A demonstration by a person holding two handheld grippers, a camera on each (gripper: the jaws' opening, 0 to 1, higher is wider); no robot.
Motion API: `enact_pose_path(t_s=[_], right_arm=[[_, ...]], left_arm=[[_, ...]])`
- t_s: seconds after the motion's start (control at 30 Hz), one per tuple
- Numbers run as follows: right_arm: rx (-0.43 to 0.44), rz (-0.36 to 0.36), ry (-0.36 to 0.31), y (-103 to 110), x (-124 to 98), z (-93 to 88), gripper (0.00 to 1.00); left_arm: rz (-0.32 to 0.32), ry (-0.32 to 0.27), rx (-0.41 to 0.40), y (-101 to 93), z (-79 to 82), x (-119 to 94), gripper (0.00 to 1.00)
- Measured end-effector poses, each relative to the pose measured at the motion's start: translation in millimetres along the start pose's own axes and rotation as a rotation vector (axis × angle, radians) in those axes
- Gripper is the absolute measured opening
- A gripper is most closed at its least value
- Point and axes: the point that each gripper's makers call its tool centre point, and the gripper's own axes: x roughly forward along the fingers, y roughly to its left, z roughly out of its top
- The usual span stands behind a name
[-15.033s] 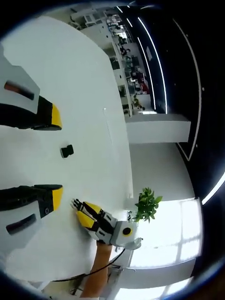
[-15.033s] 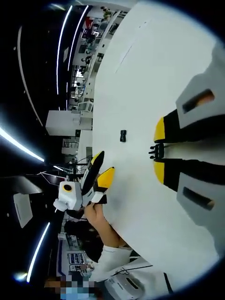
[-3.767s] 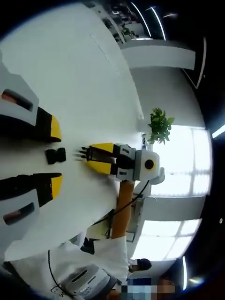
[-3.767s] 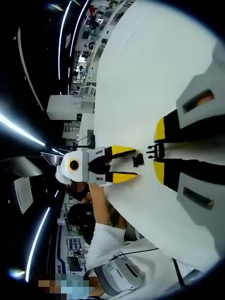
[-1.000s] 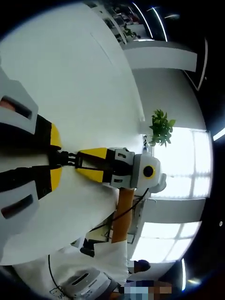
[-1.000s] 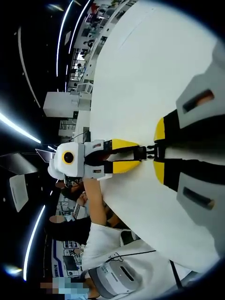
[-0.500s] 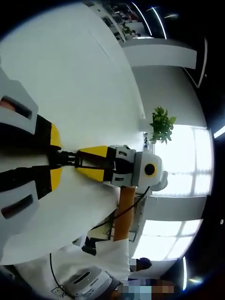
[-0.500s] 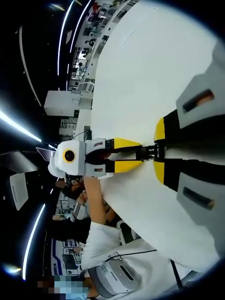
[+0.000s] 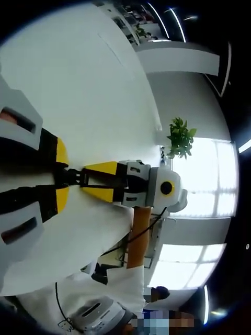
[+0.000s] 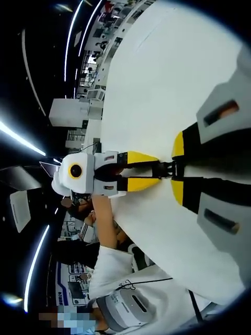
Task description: Snap the two parts of the plastic buckle together until the buckle closes and remains connected.
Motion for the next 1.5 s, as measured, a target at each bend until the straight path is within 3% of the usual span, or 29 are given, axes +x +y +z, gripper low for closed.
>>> enact_pose_path(t_s=[0.3, 1.07, 1.27, 1.4, 1.5], right_arm=[[0.007, 0.038, 0.001, 2.4, 3.9, 1.5, 0.11], [-0.002, 0.048, 0.021, 2.0, 2.5, 2.4, 0.10], [-0.001, 0.010, 0.040, -0.5, 3.6, 1.9, 0.12], [-0.009, -0.024, 0.030, 0.2, 7.4, 4.9, 0.22], [-0.014, -0.031, 0.040, 2.9, 7.9, 6.0, 0.23]], left_arm=[[-0.013, 0.029, 0.012, -3.6, 0.7, 3.7, 0.11], [-0.030, 0.044, 0.011, -5.7, 2.8, 4.4, 0.10], [0.000, 0.004, -0.008, -1.9, 2.5, 4.0, 0.12], [0.011, -0.014, -0.024, -7.5, 3.3, 5.7, 0.23], [0.034, -0.007, -0.018, -8.4, 2.0, 4.4, 0.27]])
